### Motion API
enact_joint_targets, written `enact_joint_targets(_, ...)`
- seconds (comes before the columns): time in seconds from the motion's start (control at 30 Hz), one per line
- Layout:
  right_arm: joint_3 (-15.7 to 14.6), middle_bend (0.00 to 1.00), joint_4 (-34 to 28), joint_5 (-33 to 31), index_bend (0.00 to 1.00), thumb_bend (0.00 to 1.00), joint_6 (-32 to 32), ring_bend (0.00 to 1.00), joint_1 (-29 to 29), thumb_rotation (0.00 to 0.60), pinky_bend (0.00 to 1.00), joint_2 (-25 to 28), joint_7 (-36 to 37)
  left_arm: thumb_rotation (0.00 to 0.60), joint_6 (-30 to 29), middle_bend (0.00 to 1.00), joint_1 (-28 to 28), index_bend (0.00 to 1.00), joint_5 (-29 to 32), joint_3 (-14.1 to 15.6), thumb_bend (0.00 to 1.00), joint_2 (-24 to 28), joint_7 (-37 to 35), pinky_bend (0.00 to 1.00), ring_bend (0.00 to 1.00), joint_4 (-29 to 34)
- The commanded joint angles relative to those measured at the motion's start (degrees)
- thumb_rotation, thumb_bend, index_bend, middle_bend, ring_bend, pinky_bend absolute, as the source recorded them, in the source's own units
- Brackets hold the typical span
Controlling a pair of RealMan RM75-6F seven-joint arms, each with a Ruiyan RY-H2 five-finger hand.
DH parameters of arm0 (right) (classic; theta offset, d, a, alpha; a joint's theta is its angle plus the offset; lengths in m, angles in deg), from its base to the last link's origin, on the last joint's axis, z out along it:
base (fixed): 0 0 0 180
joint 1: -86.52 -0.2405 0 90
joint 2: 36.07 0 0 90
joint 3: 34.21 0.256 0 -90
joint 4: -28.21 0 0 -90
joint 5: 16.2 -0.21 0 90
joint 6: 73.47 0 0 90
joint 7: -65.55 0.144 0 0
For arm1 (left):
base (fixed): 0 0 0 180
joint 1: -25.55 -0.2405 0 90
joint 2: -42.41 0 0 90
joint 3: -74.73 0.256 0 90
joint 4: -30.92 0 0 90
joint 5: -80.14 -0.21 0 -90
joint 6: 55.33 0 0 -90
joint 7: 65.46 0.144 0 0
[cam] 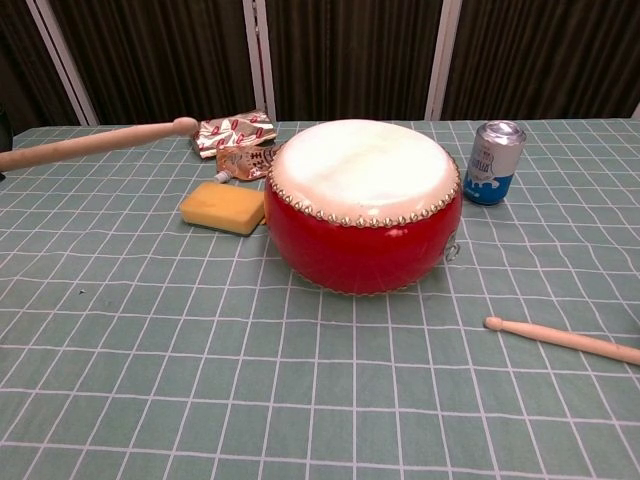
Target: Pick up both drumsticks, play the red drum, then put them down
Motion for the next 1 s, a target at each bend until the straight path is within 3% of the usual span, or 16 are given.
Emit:
enact_joint_targets(0.03,0.0,1.0,1.3,-0.1,0.49,0.23,0.5,1.0,-0.2,0.6,1.0,-0.8,-0.4,0.6,0.0,1.0,0.0,0.77,-0.2,0.1,0.58,0.1,0.0,1.0,1.0,0.2)
enact_joint_targets(0.53,-0.3,1.0,3.1,-2.7,0.51,0.24,0.8,1.0,-0.5,0.6,1.0,-2.1,-1.5,0.6,0.1,1.0,-0.1,0.77,-0.1,-0.2,0.58,0.6,-0.6,1.0,1.0,0.4)
enact_joint_targets(1.0,-0.2,1.0,5.4,-6.0,0.55,0.4,-0.2,1.0,-1.2,0.6,1.0,-2.7,-2.6,0.6,0.1,1.0,-0.2,0.77,-0.1,-0.3,0.58,0.8,-0.8,1.0,1.0,0.4)
